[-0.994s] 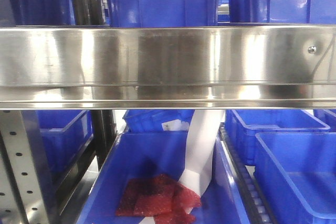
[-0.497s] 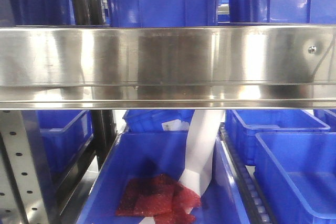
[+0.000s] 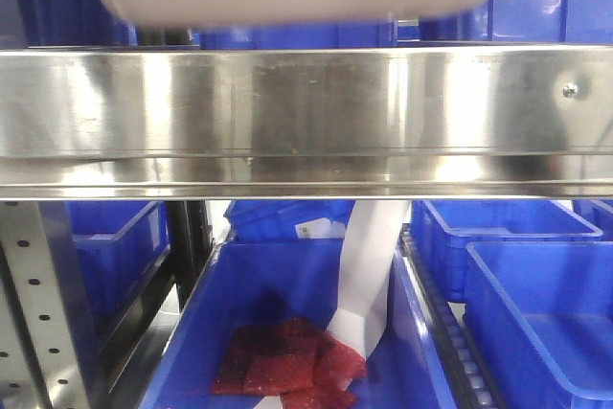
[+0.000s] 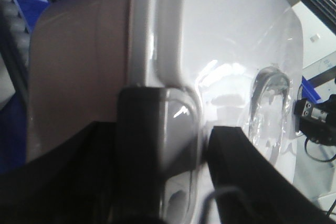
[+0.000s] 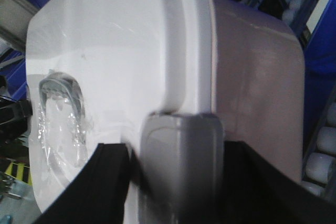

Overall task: Grab white bin and place on right shelf
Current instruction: 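Raise the bin with both grippers above the upper shelf rollers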

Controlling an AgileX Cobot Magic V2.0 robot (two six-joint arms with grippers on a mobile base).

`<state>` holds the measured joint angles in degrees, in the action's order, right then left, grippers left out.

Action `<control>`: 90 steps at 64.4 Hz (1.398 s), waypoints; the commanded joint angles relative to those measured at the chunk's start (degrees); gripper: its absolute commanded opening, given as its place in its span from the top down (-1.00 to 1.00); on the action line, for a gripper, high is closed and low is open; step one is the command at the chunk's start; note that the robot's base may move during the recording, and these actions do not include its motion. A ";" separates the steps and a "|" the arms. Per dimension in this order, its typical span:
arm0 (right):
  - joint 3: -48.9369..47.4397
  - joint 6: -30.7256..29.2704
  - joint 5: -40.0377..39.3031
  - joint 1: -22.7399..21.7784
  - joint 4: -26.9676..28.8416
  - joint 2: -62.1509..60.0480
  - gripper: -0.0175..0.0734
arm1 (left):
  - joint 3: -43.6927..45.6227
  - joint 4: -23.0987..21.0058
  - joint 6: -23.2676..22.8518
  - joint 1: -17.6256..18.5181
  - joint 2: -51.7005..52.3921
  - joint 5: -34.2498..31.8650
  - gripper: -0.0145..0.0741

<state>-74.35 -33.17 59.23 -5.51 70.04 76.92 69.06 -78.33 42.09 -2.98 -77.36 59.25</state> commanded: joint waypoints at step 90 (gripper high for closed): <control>-1.78 0.10 1.89 -3.97 5.76 5.38 -0.74 | 1.91 -8.67 -0.01 -1.48 -7.35 5.92 -0.46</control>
<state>-74.35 -32.57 60.11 -8.56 71.63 84.26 69.06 -82.62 42.09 -4.27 -86.95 63.41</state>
